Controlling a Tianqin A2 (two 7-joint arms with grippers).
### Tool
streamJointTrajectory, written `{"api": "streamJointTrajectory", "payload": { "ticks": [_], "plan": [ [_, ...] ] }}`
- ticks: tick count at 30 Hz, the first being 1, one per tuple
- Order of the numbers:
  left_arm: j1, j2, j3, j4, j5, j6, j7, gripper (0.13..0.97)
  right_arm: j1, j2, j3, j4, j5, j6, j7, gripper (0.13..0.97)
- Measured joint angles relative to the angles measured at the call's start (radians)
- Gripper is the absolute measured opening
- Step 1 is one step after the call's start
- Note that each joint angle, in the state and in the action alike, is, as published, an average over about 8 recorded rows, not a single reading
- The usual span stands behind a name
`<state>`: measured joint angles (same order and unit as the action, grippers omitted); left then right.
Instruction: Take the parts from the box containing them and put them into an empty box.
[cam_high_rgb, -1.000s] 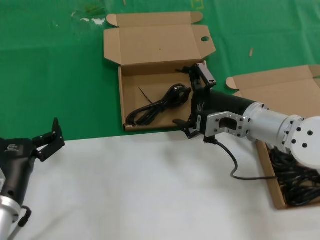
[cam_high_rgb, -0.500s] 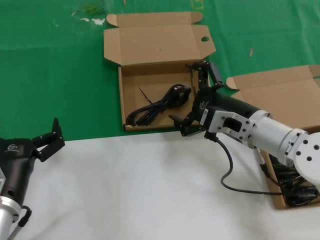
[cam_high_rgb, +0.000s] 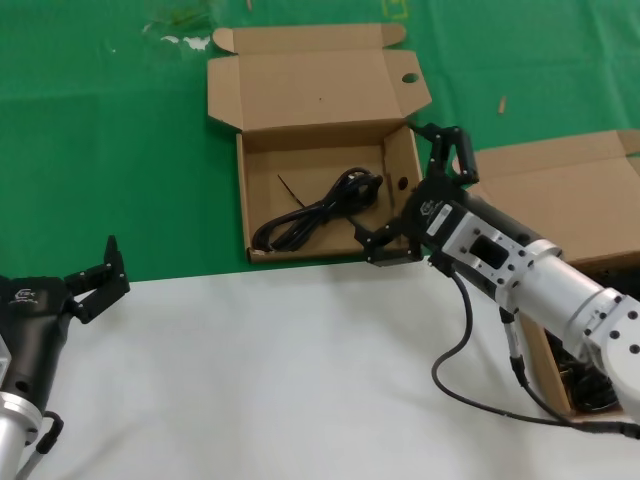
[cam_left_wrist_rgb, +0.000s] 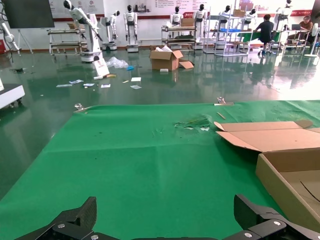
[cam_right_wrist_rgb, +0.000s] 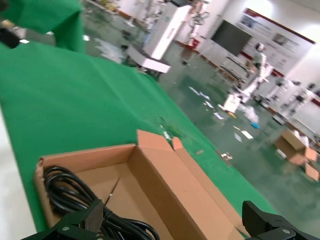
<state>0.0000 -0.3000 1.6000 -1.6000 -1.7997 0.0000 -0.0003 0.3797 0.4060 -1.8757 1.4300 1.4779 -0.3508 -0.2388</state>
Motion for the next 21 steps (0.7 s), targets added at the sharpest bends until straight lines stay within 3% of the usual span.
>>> {"api": "streamJointTrajectory", "payload": {
  "ticks": [21],
  "plan": [
    [0.000, 0.000, 0.000, 0.000, 0.000, 0.000, 0.000, 0.966, -0.169, -0.047, 0.123, 0.076, 0.143, 0.156, 0.106, 0.966]
  ]
}}
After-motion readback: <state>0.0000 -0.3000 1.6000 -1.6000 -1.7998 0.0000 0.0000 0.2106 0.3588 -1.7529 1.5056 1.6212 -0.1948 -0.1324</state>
